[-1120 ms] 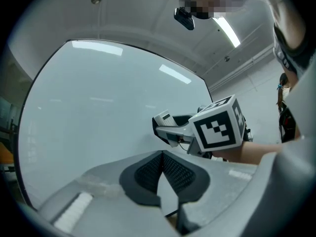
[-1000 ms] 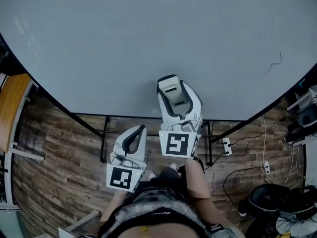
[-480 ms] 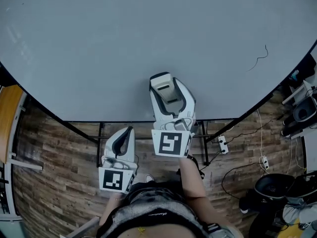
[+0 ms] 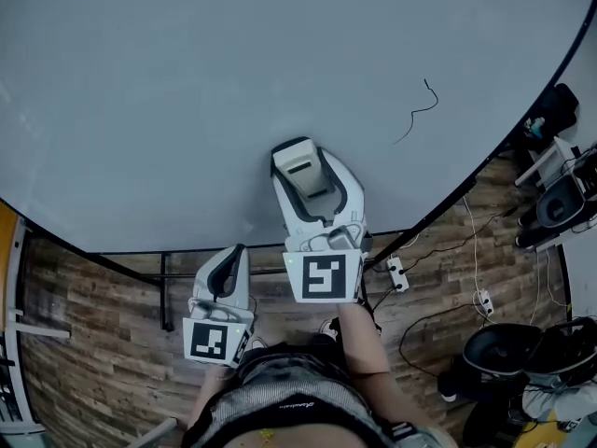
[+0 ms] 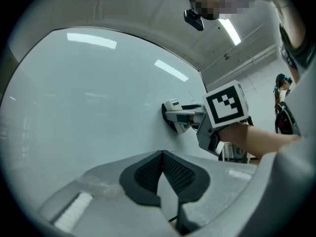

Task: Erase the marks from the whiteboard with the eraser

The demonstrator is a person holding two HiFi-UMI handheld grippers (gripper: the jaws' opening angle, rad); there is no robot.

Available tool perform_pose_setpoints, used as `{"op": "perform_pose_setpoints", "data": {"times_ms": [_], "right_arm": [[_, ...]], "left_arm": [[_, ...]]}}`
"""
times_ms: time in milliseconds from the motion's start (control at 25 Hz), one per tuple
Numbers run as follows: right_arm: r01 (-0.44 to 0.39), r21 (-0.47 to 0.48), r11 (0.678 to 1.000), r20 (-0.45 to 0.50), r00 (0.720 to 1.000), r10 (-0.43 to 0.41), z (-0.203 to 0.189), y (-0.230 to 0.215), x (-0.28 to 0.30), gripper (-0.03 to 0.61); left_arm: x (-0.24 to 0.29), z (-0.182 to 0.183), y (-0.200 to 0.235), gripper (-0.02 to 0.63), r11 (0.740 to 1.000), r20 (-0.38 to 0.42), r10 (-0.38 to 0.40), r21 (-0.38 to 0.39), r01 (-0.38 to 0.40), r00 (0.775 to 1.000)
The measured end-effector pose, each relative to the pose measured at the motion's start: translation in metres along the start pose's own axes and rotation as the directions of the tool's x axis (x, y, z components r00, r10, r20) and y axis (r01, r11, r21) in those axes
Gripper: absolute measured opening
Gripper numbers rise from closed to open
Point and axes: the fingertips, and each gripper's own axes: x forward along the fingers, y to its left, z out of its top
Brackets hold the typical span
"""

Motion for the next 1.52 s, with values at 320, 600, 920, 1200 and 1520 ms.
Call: {"op": "perform_pose_setpoints", "data": {"times_ms": [320, 600, 920, 1200, 1520], "right_arm": [[-0.101, -0.126, 0.987, 0.085, 0.990, 0.112, -0.004, -0.017, -0.013, 0.270], [-0.079, -0.128, 0.989, 0.109, 0.990, 0.093, -0.024, -0.071, -0.029, 0.272], [-0.006, -0.063, 0.998, 0.107, 0.994, 0.013, -0.040, -0.143, -0.054, 0.272], [0.055, -0.002, 0.998, 0.046, 0.997, -0.055, -0.059, -0.177, -0.069, 0.272], [0.084, 0.004, 0.996, 0.022, 0.996, -0.085, -0.050, -0.180, -0.064, 0.270]], "left_arm": [[0.047, -0.005, -0.052, 0.003, 1.000, -0.035, 0.020, 0.016, -0.019, 0.999], [0.073, -0.007, -0.085, 0.003, 0.998, -0.048, 0.062, 0.011, -0.061, 0.997], [0.092, -0.006, -0.119, 0.003, 0.998, -0.052, 0.066, 0.006, -0.066, 0.996], [0.098, -0.006, -0.138, 0.003, 0.999, -0.059, 0.052, -0.001, -0.053, 0.997], [0.104, -0.009, -0.139, 0.003, 0.999, -0.062, 0.034, -0.001, -0.035, 0.997]]}}
